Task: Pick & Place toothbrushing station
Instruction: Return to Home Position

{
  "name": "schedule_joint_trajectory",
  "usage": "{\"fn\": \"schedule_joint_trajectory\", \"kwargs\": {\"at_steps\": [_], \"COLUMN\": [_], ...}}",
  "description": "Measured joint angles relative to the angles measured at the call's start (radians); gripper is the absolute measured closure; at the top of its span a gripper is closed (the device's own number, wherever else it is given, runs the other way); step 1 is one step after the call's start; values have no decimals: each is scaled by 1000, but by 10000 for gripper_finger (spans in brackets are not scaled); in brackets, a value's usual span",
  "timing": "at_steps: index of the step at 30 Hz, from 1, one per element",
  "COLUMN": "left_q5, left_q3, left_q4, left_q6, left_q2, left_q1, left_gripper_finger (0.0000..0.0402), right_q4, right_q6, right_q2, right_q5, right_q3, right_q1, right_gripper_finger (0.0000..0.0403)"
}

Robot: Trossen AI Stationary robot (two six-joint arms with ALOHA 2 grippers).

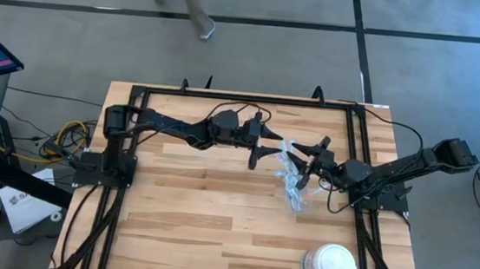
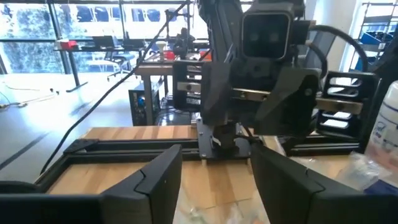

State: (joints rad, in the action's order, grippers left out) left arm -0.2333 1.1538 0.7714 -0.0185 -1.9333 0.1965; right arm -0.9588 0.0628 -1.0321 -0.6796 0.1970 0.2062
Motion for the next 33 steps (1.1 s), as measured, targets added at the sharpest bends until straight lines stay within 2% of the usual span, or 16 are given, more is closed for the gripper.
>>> {"fn": "schedule_joint_trajectory", "kwargs": {"at_steps": [7, 12, 18, 27, 33], "left_q5": [0, 1, 5, 144, 213], "left_q3": [-58, -174, -330, -571, -724], "left_q4": [-59, -61, -61, -60, -58], "left_q6": [0, 1, 1, 0, 40], "left_q2": [77, 165, 312, 589, 761], "left_q1": [-1, -12, -31, -72, -98], "left_gripper_finger": [217, 219, 219, 219, 219], "right_q4": [-20, 20, 171, 374, 557], "right_q6": [61, 80, 83, 74, 11], "right_q2": [18, 74, 186, 367, 507], "right_q5": [0, 2, 2, 2, 2], "right_q3": [0, 0, 0, 0, -1], "right_q1": [0, 0, 0, 1, 17], "right_gripper_finger": [263, 271, 276, 275, 278]}}
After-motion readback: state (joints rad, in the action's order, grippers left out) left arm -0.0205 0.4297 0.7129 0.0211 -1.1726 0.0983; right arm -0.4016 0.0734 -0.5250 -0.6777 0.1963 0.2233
